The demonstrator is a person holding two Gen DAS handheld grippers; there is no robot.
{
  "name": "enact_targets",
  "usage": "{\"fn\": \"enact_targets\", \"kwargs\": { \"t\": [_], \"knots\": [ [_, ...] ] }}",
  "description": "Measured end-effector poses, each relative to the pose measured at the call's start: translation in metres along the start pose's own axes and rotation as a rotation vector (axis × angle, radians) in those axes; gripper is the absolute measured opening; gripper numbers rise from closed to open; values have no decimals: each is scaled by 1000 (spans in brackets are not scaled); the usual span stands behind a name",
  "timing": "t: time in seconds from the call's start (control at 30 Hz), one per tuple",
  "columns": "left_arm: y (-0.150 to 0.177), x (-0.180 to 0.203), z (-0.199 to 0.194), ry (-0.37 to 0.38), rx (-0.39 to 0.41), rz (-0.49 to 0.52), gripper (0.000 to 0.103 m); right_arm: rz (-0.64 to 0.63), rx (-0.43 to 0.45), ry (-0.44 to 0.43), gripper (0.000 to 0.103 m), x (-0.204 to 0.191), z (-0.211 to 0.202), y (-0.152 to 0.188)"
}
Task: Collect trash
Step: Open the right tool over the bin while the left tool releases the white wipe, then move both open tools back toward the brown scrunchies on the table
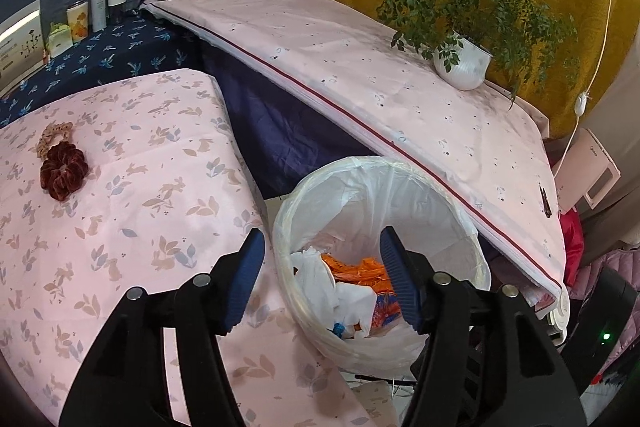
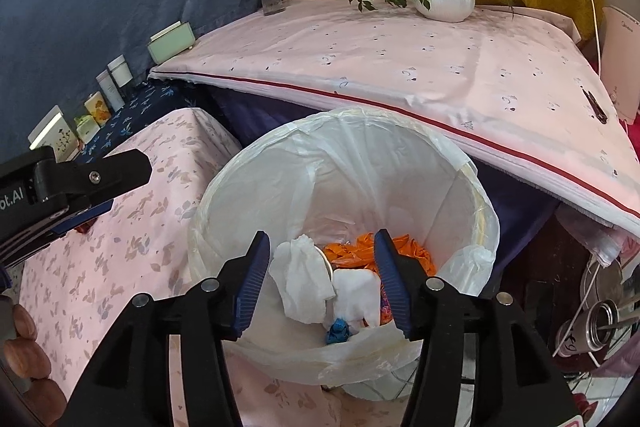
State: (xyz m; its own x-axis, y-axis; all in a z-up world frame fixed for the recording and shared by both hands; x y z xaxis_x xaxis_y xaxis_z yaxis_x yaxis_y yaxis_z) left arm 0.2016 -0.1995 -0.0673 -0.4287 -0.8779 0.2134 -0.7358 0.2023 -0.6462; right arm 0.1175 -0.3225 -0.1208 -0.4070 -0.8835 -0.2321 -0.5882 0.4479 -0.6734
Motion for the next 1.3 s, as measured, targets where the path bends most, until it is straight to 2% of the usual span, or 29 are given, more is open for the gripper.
{"fn": "enact_targets", "kwargs": {
  "t": [0.47, 1.3],
  "knots": [
    [6, -69, -12, -82, 16, -78, 57, -88, -12, -47, 59, -57, -1, 9],
    [16, -251, -45, -274, 48, -265, 62, -293, -82, -164, 60, -212, 27, 42]
  ]
}}
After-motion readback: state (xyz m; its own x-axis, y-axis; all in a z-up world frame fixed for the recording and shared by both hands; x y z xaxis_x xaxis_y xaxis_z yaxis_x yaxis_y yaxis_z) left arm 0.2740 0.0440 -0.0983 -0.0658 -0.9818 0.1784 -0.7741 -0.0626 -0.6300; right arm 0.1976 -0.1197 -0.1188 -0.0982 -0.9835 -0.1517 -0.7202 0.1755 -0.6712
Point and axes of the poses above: each gripper's, at about its wrist camera, not at the fingertips, and z roughly the way its jaws point, x to its right, y to its underside, the point moved 9 cm from there along z, roughly the way its jaws point, and after that the axes turned 4 degrees about -y, right-handed, at the moved point
